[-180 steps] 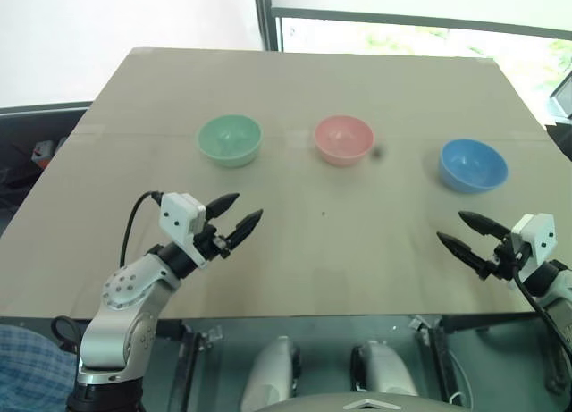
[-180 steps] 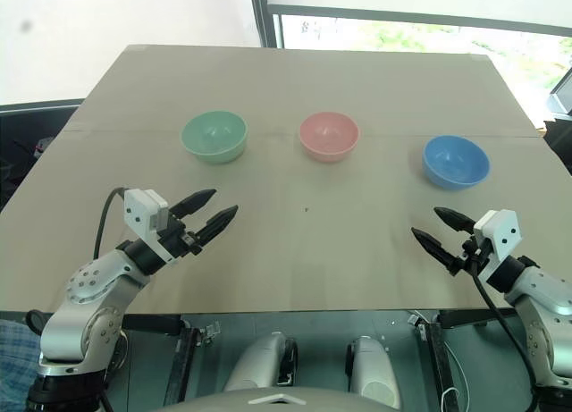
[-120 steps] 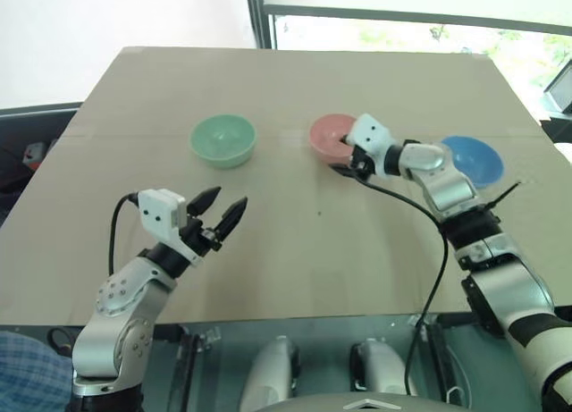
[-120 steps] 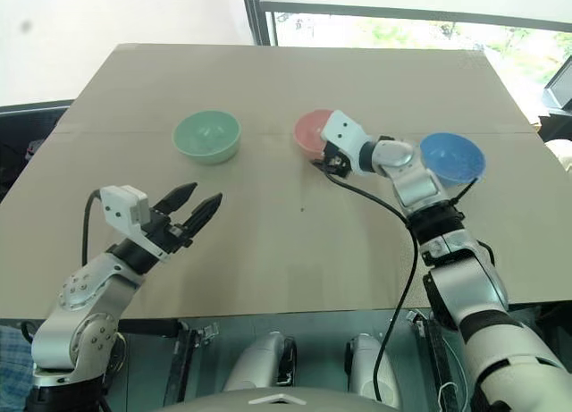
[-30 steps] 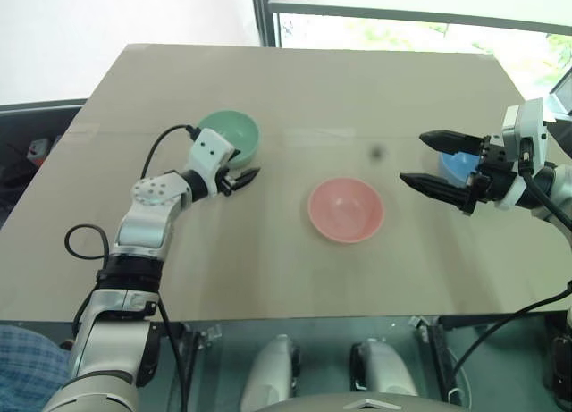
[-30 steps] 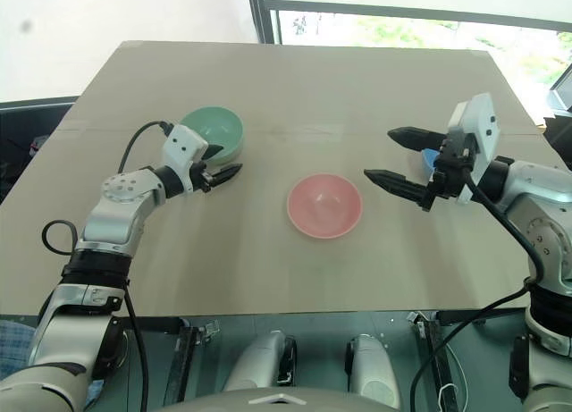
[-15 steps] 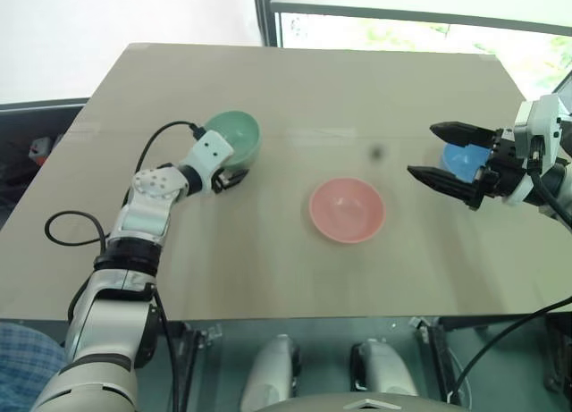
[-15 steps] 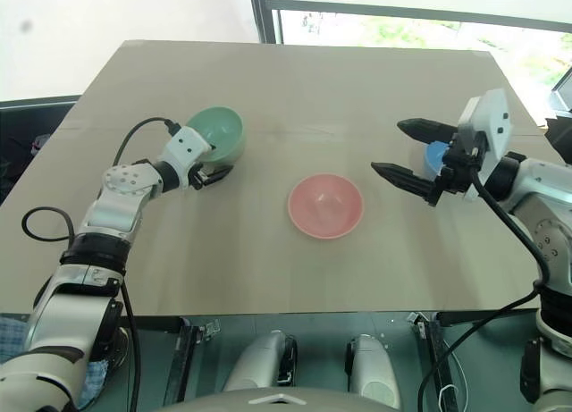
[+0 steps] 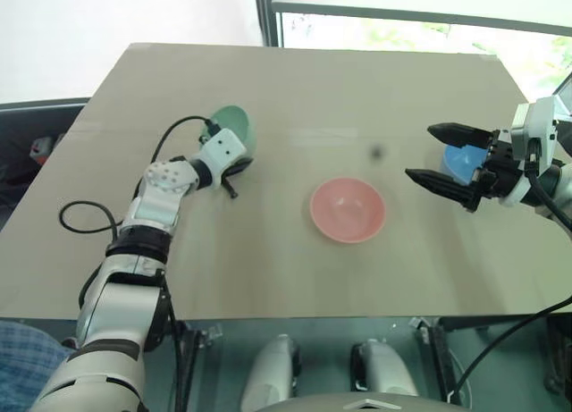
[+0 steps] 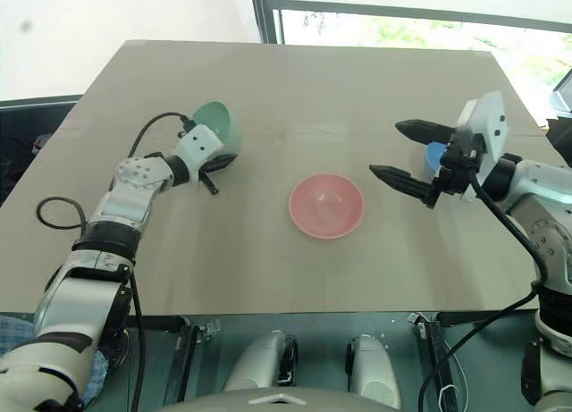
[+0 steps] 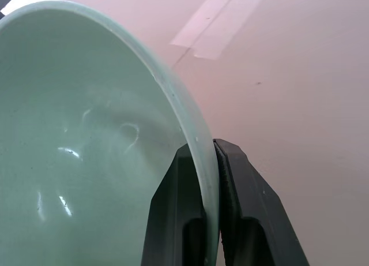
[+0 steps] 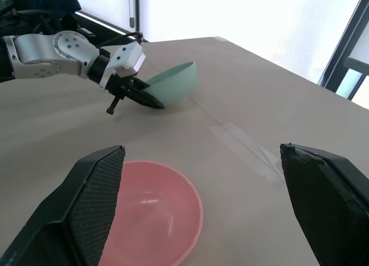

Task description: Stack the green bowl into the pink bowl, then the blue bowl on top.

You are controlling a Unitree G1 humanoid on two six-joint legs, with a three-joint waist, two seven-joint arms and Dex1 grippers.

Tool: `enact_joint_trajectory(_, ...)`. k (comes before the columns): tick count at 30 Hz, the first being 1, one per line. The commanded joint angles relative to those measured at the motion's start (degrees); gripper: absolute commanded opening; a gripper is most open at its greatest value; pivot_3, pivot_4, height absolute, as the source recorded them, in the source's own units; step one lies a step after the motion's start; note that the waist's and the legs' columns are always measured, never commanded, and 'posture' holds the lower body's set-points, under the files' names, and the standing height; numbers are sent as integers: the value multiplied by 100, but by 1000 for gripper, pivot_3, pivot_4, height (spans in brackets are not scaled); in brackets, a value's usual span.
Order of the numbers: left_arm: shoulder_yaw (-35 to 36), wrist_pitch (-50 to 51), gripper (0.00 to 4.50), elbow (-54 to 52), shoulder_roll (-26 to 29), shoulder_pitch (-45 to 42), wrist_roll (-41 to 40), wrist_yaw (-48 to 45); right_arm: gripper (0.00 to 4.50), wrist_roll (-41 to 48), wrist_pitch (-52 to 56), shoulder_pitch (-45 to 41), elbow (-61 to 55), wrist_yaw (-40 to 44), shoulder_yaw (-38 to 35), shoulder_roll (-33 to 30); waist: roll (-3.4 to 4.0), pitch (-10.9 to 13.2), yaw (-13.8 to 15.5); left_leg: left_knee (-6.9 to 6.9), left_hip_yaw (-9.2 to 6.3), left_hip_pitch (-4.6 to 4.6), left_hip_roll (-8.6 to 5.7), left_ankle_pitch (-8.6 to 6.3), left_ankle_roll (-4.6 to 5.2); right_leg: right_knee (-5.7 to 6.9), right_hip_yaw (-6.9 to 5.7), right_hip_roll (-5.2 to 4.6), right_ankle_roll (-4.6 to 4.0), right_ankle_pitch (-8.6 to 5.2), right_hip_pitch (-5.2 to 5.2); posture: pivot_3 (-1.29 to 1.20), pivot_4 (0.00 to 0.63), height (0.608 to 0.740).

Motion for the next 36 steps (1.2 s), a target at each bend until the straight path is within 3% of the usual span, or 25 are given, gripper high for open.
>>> enact_joint_trajectory(1, -68, -191, 69, 44, -68, -120, 53, -128, 4500, 91, -138, -79, -96, -34, -41, -71, 0, 0, 0, 0, 0, 0, 0, 0, 0, 1, 0, 0, 0, 0, 0, 0, 150, 740)
enact_joint_trajectory(10, -482, -610, 69, -296, -376, -780, -77, -1439, 4500, 74, -204, -183, 63, 15, 162, -80, -2, 2, 10, 11, -1, -6, -5, -1, 2, 1, -1, 0, 0, 0, 1, 0, 150, 740)
enact_joint_trajectory(17, -1048, -851, 69, -1221, -719, -1263, -279, -2760, 4500, 192, -116, -386, 75, -90, 295, -17, -2, 3, 3, 8, -1, -12, -3, -1, 3, -2, -1, 4, 0, 0, -4, 0, 150, 740)
enact_joint_trajectory(27, -1617, -894, 69, -2857, -859, -766, -827, -3984, 4500, 203, -131, -331, 14, -189, 303, -34, -1, 4, -8, 10, 3, -9, 3, -3, 6, 0, 8, 4, 0, 0, -5, 0, 150, 740)
enact_joint_trajectory(31, -1695, -801, 69, -3038, -974, -703, -912, -4078, 4500, 220, -125, -291, -15, -223, 333, -14, -2, 4, 10, 18, 0, -11, 16, -4, 7, 0, 6, 4, 0, 0, -4, 0, 150, 740)
enact_joint_trajectory(34, -1684, -688, 994, -3136, -1043, -680, -979, -4078, 4500, 204, -156, -325, 14, -225, 374, -16, -2, 4, 2, 28, 2, -11, 14, -8, 14, -1, 9, 4, 0, 0, -3, 0, 150, 740)
enact_joint_trajectory(36, -1701, -648, 1842, -3163, -1015, -679, -955, -4102, 4500, 213, -150, -349, 23, -236, 379, -21, -2, 4, 2, 34, 2, -11, 15, -9, 16, -1, 9, 3, 0, 0, -2, 0, 150, 740)
